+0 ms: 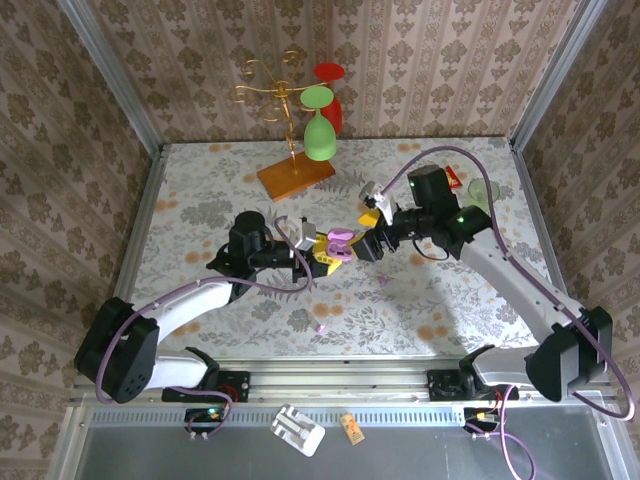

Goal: Insert the wireless bluetooth earbuds into the charging case

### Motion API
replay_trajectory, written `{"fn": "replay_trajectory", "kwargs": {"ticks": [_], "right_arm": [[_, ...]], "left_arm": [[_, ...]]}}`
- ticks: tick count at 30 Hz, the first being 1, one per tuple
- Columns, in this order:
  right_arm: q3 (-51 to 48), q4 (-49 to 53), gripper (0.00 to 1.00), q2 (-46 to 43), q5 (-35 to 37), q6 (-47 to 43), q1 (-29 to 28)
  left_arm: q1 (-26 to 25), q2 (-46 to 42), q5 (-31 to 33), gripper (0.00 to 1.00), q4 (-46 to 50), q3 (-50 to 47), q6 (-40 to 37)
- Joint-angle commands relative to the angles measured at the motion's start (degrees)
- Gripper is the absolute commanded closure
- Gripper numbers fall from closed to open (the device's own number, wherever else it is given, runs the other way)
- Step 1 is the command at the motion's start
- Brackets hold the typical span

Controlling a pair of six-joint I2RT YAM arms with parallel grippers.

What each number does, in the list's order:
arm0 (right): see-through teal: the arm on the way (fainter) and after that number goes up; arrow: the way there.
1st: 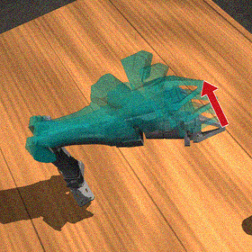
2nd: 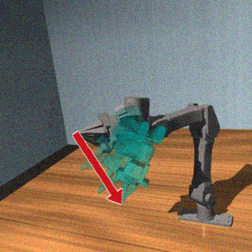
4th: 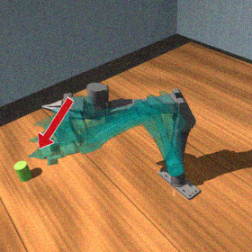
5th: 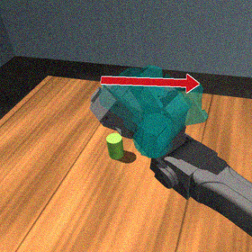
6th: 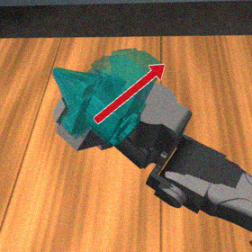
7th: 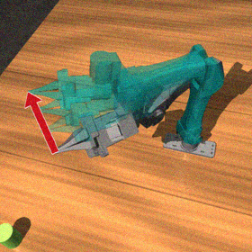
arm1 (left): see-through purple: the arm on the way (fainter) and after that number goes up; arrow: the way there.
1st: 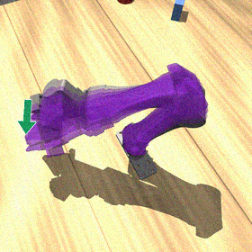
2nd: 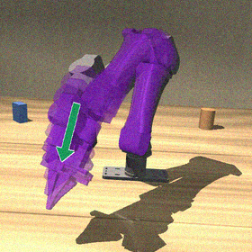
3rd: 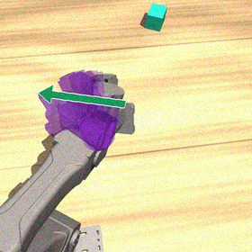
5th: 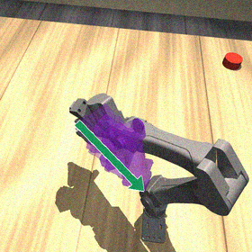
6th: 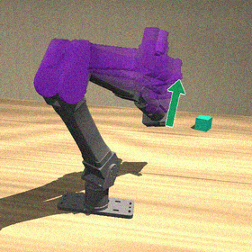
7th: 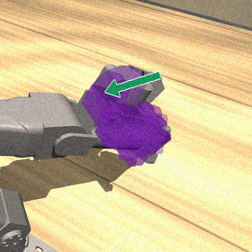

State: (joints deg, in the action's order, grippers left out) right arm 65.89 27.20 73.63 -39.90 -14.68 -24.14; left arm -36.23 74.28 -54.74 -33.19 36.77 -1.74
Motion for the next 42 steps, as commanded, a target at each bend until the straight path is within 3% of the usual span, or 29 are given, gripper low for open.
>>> {"fn": "replay_trajectory", "kwargs": {"ticks": [1, 11, 14, 20, 29, 42], "right_arm": [[-2.9, -5.0, 0.12, -4.8, -1.7, 2.9, 0.3], [-15.5, -19.1, 0.05, -16.9, 11.7, 20.3, 6.7], [-17.3, -18.0, 0.02, -17.5, 16.0, 25.1, 7.9], [-15.6, -6.4, 0.14, -9.5, 27.2, 36.4, 8.3], [-17.3, -1.6, 0.16, 3.8, 25.5, 42.7, 7.3], [-13.2, -2.9, 0.43, 21.3, 21.4, 42.2, 2.7]], "left_arm": [[0.9, 0.1, 2.2, 0.73, -3.4, -0.7, -1.4], [2.9, -0.1, 3.1, 0.73, -9.2, -2.6, 1.6], [3.2, -0.4, 2.9, 0.73, -9.1, -2.8, 1.7], [3.7, -1.0, 3.1, 0.73, -8.7, -2.8, 1.5], [3.8, -1.9, 3.1, 0.73, -7.8, -2.8, 1.1], [3.8, -1.6, 2.8, 0.73, -7.6, -2.8, 1.3]]}}
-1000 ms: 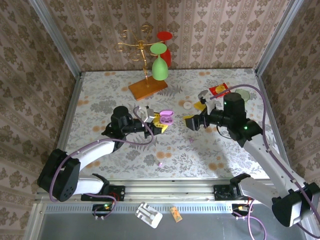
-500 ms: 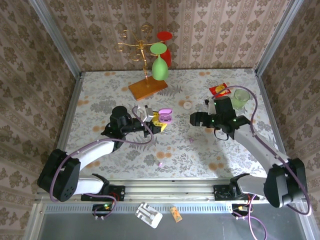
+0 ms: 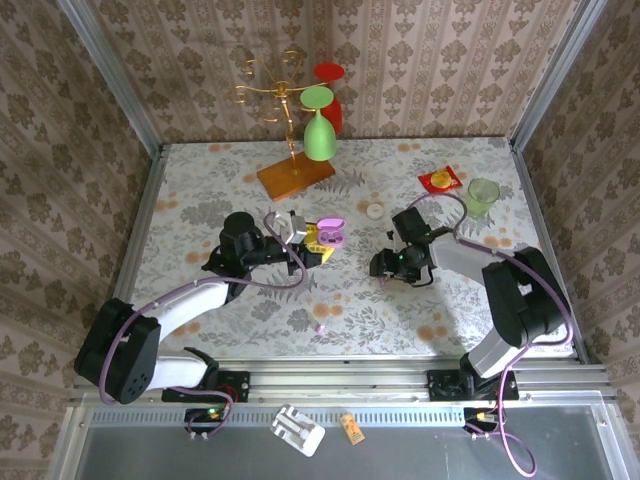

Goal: Insert the wireless bluetooth earbuds into the charging case

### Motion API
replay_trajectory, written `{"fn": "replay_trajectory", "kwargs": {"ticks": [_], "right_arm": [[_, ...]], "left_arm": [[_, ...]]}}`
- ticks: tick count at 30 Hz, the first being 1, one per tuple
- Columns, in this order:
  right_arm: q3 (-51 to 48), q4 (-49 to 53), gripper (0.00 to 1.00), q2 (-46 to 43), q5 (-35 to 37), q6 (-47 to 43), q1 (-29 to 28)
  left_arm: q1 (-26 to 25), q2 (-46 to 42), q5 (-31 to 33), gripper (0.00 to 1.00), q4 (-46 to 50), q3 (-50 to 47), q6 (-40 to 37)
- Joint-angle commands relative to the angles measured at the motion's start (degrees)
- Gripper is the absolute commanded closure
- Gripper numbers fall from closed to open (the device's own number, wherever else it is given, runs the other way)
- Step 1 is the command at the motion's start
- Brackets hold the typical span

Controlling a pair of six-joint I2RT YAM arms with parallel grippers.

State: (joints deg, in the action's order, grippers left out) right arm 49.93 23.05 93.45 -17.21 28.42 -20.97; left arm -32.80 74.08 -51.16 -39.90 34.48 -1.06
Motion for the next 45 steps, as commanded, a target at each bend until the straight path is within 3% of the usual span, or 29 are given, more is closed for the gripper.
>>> {"fn": "replay_trajectory", "kwargs": {"ticks": [1, 8, 14, 22, 40, 45], "right_arm": [[3.2, 1.4, 0.44, 1.9, -0.9, -1.5, -0.7], [5.6, 3.6, 0.45, 2.5, 1.9, -3.7, -1.0], [8.6, 3.7, 0.45, 5.9, -3.1, -5.4, -1.0], [7.9, 5.4, 0.44, 7.4, -3.5, -6.5, -0.9], [-4.2, 7.2, 0.47, -5.7, -10.0, -4.0, -1.8], [-3.6, 7.4, 0.43, -8.4, -3.7, -3.6, -1.6]], "left_arm": [[0.4, -1.4, -0.9, 0.73, -0.8, -0.6, 0.6], [0.3, -1.8, -1.0, 0.73, -0.5, -0.8, 0.6], [0.3, -1.7, -1.2, 0.73, -0.5, -0.6, 0.8], [0.2, -2.9, -1.0, 0.73, 1.5, -0.3, -0.1], [0.1, -2.4, -0.9, 0.73, 2.3, 0.1, -0.7], [0.1, -2.2, -0.9, 0.73, 2.3, 0.5, -0.6]]}}
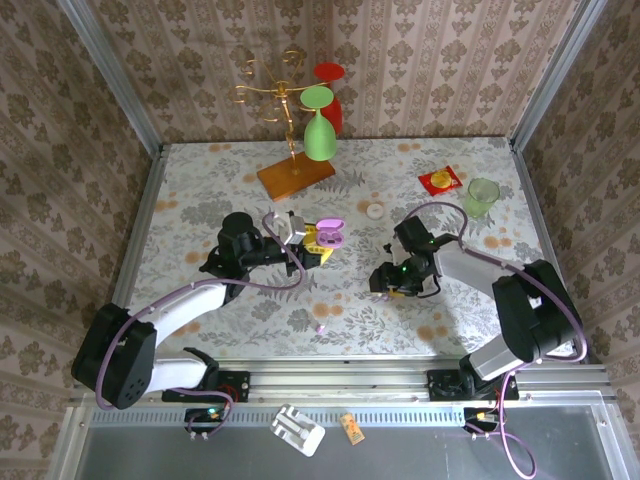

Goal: Insert the wireless bluetooth earbuds into the charging case

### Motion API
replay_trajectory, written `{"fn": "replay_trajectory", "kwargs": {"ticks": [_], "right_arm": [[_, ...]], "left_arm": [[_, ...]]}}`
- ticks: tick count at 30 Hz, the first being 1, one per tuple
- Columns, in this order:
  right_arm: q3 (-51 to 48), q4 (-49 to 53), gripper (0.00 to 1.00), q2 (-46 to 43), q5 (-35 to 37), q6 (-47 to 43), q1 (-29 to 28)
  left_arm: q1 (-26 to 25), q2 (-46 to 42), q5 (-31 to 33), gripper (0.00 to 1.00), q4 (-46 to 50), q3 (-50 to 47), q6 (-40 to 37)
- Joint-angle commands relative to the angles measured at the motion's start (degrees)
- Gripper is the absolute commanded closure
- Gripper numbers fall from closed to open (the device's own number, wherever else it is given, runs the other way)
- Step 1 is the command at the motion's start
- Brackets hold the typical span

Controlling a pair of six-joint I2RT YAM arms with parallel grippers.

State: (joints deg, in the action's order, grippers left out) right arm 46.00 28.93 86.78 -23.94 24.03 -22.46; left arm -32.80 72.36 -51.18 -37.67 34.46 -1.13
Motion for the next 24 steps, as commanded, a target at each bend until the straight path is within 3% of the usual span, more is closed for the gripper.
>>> {"fn": "replay_trajectory", "kwargs": {"ticks": [1, 8, 16, 24], "right_arm": [[0.7, 1.2, 0.43, -1.7, 3.9, 1.1, 0.0], [-0.4, -0.4, 0.44, -2.2, 4.5, 3.3, 0.2], [-1.0, -0.3, 0.44, 1.1, -0.6, 3.7, -0.2], [-4.0, 3.5, 0.42, -3.1, 1.4, 6.1, -1.3]], "left_arm": [[-0.1, -0.5, -1.0, 0.73, 0.0, 0.6, -0.5], [-0.2, -1.1, -0.4, 0.73, 1.4, 0.7, -1.1], [-0.2, 0.3, -0.8, 0.73, 0.7, 1.2, -1.0], [-0.2, 0.1, -0.6, 0.73, 1.1, 0.9, -1.3]]}}
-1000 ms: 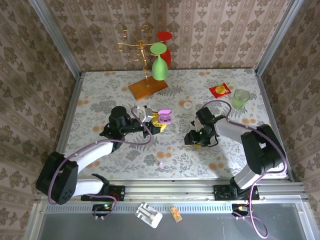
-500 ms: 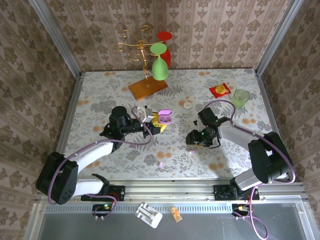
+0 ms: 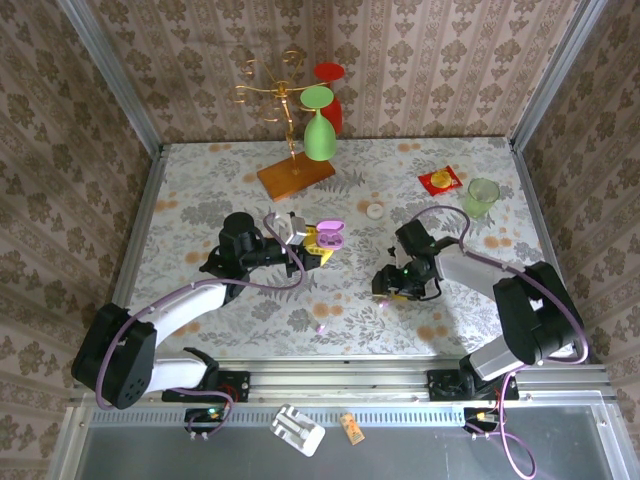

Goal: Insert the wireless bluetooth earbuds into the charging case

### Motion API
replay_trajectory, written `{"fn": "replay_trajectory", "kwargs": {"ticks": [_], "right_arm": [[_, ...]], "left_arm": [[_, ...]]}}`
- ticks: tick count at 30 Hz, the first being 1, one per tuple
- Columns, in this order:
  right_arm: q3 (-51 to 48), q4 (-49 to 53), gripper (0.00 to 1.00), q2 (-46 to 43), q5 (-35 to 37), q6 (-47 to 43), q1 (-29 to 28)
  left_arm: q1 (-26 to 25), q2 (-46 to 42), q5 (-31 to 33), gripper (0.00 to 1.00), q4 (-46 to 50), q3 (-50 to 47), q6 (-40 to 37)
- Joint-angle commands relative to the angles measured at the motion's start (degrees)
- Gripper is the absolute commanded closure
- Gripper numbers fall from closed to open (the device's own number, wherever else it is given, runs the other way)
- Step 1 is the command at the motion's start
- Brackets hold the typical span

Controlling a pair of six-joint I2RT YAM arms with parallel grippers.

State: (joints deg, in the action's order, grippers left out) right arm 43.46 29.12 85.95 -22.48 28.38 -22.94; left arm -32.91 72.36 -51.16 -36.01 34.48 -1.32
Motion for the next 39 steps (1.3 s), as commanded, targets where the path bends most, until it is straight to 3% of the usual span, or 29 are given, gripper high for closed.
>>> {"fn": "replay_trajectory", "kwargs": {"ticks": [1, 8, 25, 35, 39], "right_arm": [[-2.1, 3.4, 0.43, -2.9, -0.8, 2.5, -1.3], [-4.3, -2.4, 0.44, -2.9, -2.5, 7.8, -5.9], [2.1, -2.6, 0.44, 1.3, 6.0, 5.1, -5.0], [4.1, -3.7, 0.47, 2.2, 4.1, 4.6, -4.9], [3.6, -3.2, 0.47, -0.2, 7.4, 4.7, -5.1]], "left_arm": [[-0.1, 0.1, -0.5, 0.73, -0.6, 0.9, -1.1], [-0.1, 0.7, -0.8, 0.73, -1.2, 1.2, -1.1], [-0.1, -1.4, 0.3, 0.73, 1.3, 0.6, -1.9], [-0.1, -1.0, 0.2, 0.73, 0.8, 0.7, -2.3], [0.3, -1.3, 0.0, 0.73, 0.7, 0.1, -2.9]]}}
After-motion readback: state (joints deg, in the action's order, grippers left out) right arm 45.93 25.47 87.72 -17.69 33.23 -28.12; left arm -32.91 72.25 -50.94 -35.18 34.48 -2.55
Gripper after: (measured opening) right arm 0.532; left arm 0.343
